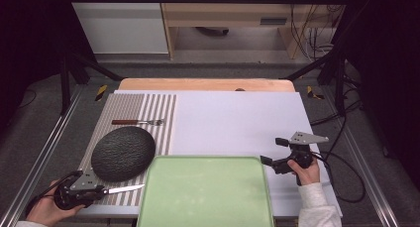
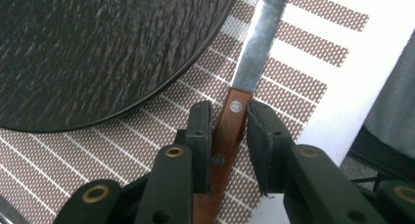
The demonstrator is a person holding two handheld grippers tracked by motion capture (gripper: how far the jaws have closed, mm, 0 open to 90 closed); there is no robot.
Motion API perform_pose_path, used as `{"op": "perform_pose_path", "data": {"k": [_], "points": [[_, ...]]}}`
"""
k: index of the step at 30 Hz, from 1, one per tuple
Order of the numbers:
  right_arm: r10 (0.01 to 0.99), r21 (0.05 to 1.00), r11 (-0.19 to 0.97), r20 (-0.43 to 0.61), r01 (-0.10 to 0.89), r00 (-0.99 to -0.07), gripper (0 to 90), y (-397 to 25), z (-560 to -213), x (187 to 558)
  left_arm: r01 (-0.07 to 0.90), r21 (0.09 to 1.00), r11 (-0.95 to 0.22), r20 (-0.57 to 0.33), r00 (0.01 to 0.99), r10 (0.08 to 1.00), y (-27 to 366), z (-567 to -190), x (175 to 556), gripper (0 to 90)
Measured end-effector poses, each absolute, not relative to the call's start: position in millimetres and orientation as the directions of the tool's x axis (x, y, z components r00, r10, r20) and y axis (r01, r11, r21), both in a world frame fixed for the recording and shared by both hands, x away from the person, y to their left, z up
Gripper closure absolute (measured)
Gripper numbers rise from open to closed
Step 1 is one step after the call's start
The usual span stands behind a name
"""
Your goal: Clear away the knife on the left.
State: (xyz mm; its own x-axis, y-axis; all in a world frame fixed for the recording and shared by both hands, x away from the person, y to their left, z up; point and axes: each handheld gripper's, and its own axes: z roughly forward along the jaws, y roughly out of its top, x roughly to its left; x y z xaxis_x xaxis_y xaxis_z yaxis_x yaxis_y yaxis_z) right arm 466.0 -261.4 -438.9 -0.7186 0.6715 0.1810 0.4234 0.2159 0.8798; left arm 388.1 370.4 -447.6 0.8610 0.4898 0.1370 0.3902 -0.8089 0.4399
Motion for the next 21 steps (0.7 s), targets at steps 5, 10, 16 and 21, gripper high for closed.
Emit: {"op": "perform_pose_path", "data": {"k": [5, 10, 16, 21], "points": [[0.672, 0.88, 0.215, 0.182, 0.424, -0.718, 0.5, -262, -439, 466, 0.376, 0.412, -0.83, 0.142, 0.874, 0.466, 364, -446, 388, 76.3], [0.671, 0.88, 0.215, 0.182, 0.424, -0.719, 0.5, -262, -439, 466, 0.394, 0.414, -0.821, 0.126, 0.868, 0.48, 362, -447, 389, 76.6], [0.671, 0.879, 0.216, 0.183, 0.425, -0.719, 0.5, -262, -439, 466, 0.428, 0.417, -0.802, 0.096, 0.857, 0.507, 361, -448, 392, 74.8], [0.671, 0.879, 0.216, 0.183, 0.426, -0.719, 0.5, -261, -439, 466, 0.422, 0.392, -0.817, 0.135, 0.852, 0.505, 355, -448, 389, 75.1]]}}
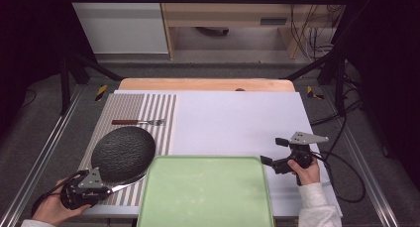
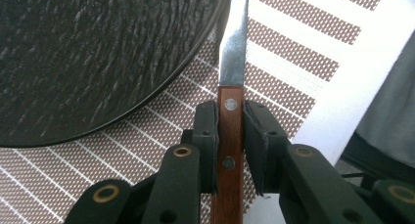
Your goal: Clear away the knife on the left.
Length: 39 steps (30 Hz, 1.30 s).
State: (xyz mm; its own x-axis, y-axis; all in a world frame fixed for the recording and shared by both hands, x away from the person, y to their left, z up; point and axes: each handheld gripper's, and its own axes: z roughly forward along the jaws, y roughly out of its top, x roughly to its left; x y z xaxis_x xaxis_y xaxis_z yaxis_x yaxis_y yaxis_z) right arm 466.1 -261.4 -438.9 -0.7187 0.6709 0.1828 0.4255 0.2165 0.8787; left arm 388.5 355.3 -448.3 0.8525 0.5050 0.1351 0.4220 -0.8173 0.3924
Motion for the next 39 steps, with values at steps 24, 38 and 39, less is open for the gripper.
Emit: {"op": "perform_pose_path", "data": {"k": [24, 38, 39], "points": [[0.672, 0.878, 0.218, 0.182, 0.426, -0.718, 0.5, -261, -439, 466, 0.426, 0.409, -0.807, 0.108, 0.856, 0.506, 357, -443, 388, 77.3], [0.672, 0.879, 0.217, 0.182, 0.425, -0.718, 0.5, -261, -439, 466, 0.418, 0.442, -0.794, 0.106, 0.854, 0.509, 359, -436, 376, 77.3], [0.672, 0.879, 0.217, 0.181, 0.425, -0.718, 0.5, -261, -439, 466, 0.418, 0.444, -0.792, 0.103, 0.854, 0.509, 358, -435, 376, 77.3]]}}
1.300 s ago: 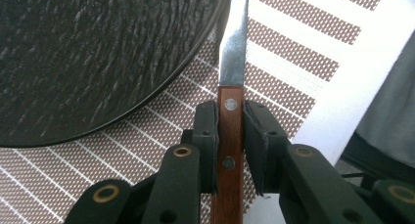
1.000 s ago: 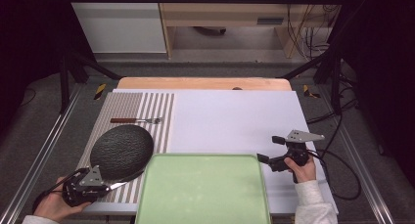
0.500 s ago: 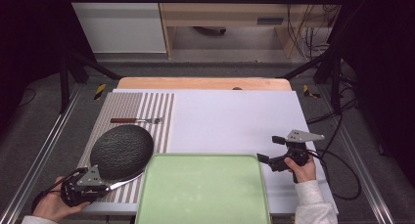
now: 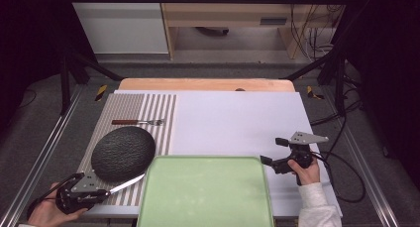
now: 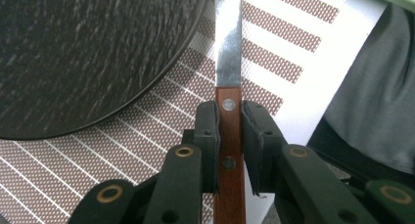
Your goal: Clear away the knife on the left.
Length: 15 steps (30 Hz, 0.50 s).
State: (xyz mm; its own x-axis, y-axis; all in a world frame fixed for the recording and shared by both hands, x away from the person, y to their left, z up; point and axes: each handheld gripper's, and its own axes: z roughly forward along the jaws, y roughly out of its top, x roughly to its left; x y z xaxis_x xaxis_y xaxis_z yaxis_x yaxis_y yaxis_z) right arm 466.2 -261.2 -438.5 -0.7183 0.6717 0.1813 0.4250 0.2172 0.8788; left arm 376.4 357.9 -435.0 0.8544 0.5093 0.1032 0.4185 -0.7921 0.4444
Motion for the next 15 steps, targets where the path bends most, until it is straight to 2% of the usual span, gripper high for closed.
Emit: {"op": "perform_pose_path", "data": {"k": [15], "points": [[0.673, 0.879, 0.217, 0.18, 0.424, -0.718, 0.5, -262, -438, 466, 0.455, 0.483, -0.748, 0.101, 0.82, 0.564, 335, -423, 382, 77.3]]}}
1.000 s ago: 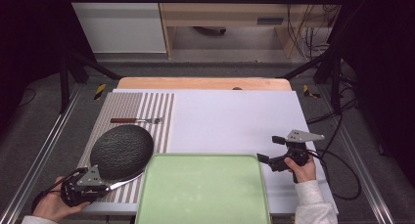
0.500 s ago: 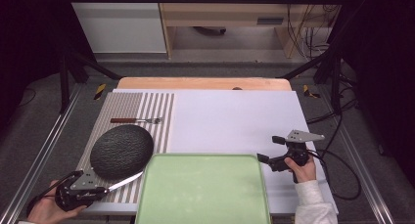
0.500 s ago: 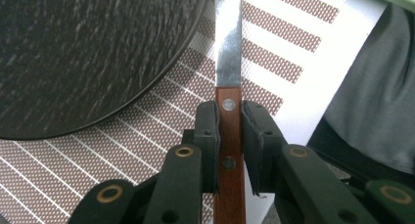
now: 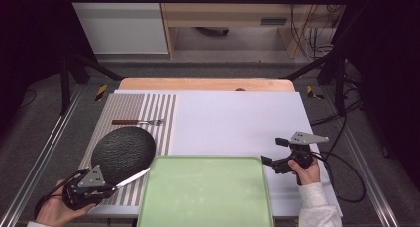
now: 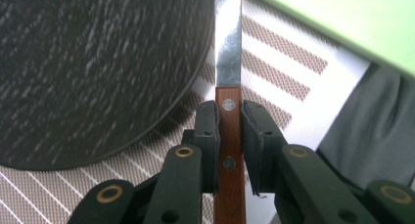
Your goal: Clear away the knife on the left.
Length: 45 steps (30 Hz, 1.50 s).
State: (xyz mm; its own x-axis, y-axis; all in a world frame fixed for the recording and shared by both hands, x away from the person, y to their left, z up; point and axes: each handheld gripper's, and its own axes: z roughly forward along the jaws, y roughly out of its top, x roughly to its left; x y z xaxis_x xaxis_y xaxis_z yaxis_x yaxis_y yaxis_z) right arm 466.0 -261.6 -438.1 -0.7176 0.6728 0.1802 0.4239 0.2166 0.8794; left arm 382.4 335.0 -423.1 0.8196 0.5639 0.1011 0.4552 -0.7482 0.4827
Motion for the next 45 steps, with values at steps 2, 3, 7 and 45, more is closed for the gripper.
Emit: {"op": "perform_pose_path", "data": {"k": [2, 3, 7, 45], "points": [[0.673, 0.879, 0.217, 0.18, 0.424, -0.718, 0.5, -262, -438, 466, 0.464, 0.485, -0.741, 0.105, 0.811, 0.576, 331, -422, 384, 77.3], [0.672, 0.879, 0.217, 0.18, 0.424, -0.718, 0.5, -262, -438, 466, 0.47, 0.486, -0.737, 0.103, 0.806, 0.582, 329, -422, 386, 77.2], [0.673, 0.879, 0.217, 0.18, 0.424, -0.718, 0.5, -262, -438, 466, 0.49, 0.507, -0.71, 0.1, 0.784, 0.613, 321, -419, 390, 77.3], [0.671, 0.877, 0.223, 0.178, 0.426, -0.719, 0.5, -261, -439, 466, 0.586, 0.607, -0.538, 0.055, 0.643, 0.764, 257, -401, 407, 77.3]]}}
